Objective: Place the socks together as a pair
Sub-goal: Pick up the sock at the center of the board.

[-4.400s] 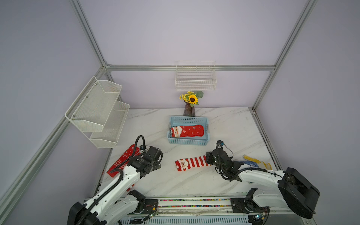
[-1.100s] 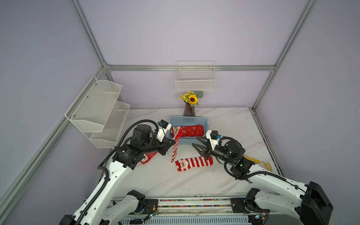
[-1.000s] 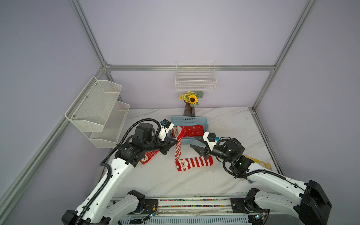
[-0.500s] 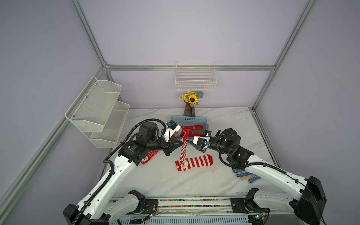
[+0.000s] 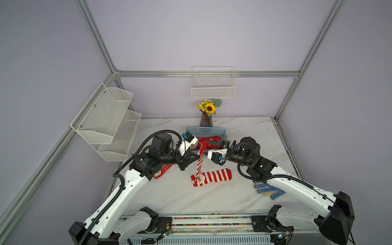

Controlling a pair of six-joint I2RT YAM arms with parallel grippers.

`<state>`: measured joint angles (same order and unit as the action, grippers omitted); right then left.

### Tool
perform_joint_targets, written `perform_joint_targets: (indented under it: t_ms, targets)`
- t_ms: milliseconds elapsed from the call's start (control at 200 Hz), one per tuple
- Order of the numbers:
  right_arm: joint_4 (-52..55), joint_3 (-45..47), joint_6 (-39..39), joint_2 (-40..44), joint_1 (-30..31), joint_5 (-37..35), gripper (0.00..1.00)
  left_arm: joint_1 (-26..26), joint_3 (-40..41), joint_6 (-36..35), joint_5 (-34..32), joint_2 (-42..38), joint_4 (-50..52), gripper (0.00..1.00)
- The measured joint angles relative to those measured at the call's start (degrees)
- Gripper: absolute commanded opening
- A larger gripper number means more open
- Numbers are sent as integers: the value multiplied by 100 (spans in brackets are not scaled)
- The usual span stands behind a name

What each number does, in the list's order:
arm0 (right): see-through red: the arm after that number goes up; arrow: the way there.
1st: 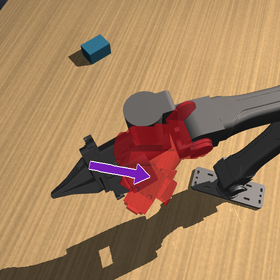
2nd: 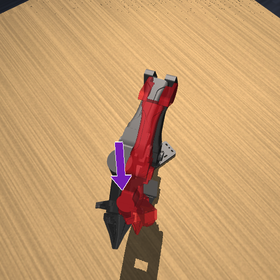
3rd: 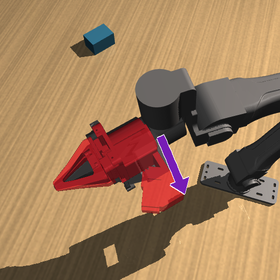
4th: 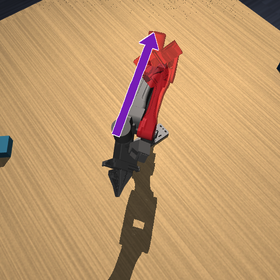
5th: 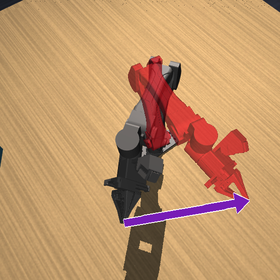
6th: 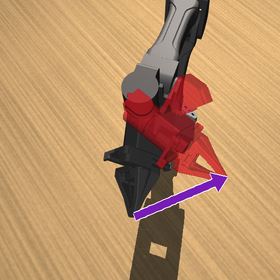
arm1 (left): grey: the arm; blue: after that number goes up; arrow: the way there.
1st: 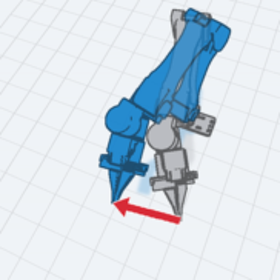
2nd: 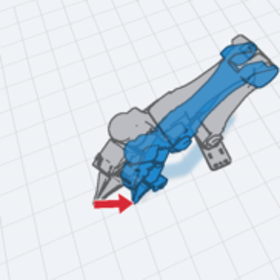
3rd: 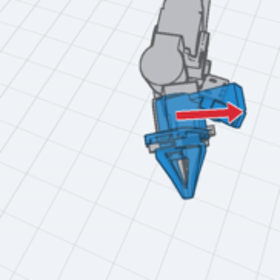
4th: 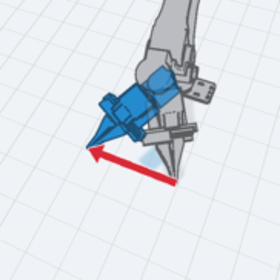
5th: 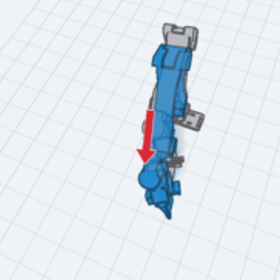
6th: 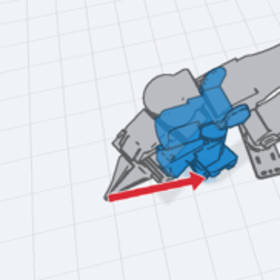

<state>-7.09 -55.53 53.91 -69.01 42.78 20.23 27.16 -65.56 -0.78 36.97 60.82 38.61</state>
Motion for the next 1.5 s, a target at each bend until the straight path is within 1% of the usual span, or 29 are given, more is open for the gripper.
perform_joint_targets:
  t_ms: [175, 385, 630, 735, 820, 900, 1120, 1165, 1205, 1270, 1315, 1435, 1500]
  targets:
    - [37, -68, 181, 0, 0, -118, 58, 28, 0, -39, -85, 15, 15, 0]
    - [361, -317, 389, -74, 0, -120, 58, 81, 0, -44, -157, 15, 57, 0]
    - [697, -483, 549, -144, 0, -50, 57, 111, 0, -197, -363, 22, 348, 0]
    - [822, -590, 597, -232, 11, 24, 51, 116, -7, -221, -413, 37, 437, 0]
    - [905, -678, 616, -337, 39, 59, 44, 116, -33, -286, -420, 68, 496, 0]
    - [1045, -769, 592, -444, 66, 98, 40, 118, -35, -317, -420, 70, 544, 0]
    - [1320, -837, 581, -570, 291, 122, 38, 118, -33, -345, -424, 66, 601, 0]
    - [1353, -837, 584, -573, 328, 120, 33, 118, -33, -352, -428, 63, 610, 0]
    - [1401, -837, 603, -573, 358, 114, 25, 118, -33, -358, -444, 52, 614, 0]
    - [1467, -837, 614, -577, 391, 103, 8, 118, -33, -376, -483, 22, 614, 0]
    - [1493, -839, 608, -584, 404, 87, 0, 118, -33, -400, -531, -9, 612, 0]
    - [1576, -855, 474, -592, 426, -15, 0, 118, -33, -428, -748, -101, 601, 0]
    - [1576, -859, 334, -592, 431, -85, 0, 118, -24, -409, -922, -146, 557, 12]
